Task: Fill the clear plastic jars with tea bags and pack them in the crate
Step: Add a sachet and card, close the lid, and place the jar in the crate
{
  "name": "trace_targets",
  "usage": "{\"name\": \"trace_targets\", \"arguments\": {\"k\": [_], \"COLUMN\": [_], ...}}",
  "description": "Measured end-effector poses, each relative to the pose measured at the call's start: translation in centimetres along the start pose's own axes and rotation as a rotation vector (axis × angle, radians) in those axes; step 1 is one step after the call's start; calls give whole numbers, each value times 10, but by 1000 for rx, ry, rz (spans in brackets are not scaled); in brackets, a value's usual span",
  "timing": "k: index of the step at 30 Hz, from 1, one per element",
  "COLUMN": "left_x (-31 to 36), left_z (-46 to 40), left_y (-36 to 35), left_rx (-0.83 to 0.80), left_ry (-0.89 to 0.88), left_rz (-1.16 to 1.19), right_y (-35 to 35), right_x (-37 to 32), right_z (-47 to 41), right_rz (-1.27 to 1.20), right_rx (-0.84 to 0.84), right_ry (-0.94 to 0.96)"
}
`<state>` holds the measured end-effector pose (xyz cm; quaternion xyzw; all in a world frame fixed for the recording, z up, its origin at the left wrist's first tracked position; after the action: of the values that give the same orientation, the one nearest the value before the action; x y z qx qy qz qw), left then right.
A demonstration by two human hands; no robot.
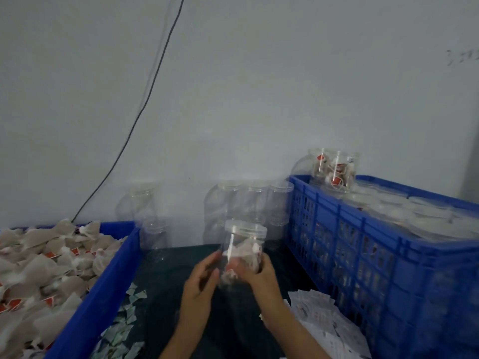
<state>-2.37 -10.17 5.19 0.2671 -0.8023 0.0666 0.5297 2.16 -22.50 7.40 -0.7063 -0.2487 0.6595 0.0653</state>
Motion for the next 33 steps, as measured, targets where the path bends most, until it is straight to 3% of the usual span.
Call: {"name": "trace_targets", "arguments": {"k": [8, 14, 23, 28, 33], "left_x": [97, 144, 153, 153, 157], "left_z": [-74, -117, -141, -146, -152], "left_y": [-76, -152, -245, -266, -273], "left_rx": [-108, -232, -495, -597, -658], "left_ry": [-152, -205, -214, -273, -334], "left_rz": [149, 127, -99, -480, -684], "right_y": [19, 63, 141, 176, 190], "right_x": [-159, -237, -274, -265, -255], "right_z": [-43, -72, -122, -136, -149], "right_rz": [153, 221, 159, 196, 227], "right_rx": [52, 136, 390, 443, 412], "right_ry": [143, 104, 157, 93, 82]}}
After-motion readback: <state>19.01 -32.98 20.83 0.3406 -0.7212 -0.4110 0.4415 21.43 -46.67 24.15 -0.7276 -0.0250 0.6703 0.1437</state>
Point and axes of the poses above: each hand's wrist, its own z-axis away from the middle knuckle, its own y-axis out of the back of the hand, x = y × z, the point moved 1 cm from there along -z, towards the middle knuckle, and after that the axes turned 13 degrees about -z, right-handed, at the moved point
